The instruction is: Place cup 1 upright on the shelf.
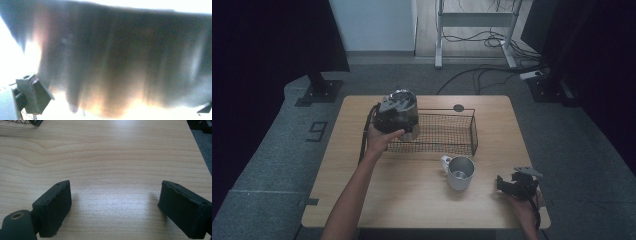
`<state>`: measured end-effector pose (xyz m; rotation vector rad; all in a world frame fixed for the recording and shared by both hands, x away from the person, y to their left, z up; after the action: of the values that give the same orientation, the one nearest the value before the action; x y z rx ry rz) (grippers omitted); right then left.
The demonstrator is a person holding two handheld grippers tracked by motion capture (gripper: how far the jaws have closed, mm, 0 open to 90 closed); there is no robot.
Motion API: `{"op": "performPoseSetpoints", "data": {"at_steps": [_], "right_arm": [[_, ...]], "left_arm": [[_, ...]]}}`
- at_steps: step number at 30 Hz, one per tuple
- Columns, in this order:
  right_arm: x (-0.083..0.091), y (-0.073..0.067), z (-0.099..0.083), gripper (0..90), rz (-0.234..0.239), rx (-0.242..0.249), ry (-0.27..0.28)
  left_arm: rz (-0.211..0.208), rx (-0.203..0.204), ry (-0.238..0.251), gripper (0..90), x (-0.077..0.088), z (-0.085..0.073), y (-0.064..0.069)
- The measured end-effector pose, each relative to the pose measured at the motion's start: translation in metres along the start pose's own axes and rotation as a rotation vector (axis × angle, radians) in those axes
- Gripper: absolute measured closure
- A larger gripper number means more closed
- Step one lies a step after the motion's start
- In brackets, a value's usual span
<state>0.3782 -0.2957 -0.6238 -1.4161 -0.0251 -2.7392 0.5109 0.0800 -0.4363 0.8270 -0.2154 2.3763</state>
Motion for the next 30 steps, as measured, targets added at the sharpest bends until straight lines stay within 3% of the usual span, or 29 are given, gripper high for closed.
{"op": "performPoseSetpoints", "data": {"at_steps": [30], "right_arm": [[0.0,0.0,0.0,10.8,0.0,0.0,0.0]], "left_arm": [[0.023,0.034,-0.041,3.9,-0.034,-0.012,-0.018]]}}
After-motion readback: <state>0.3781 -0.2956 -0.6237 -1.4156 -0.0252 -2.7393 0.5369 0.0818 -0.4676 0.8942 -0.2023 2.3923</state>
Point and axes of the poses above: each handheld gripper's, and its own axes: x roughly backward along the jaws, z roughly out of its top, y roughly to its right, the point moved 10 cm from there along -x, roughly forward along the jaws, and after that the axes turned 12 degrees about -y, right-handed, at the moved point
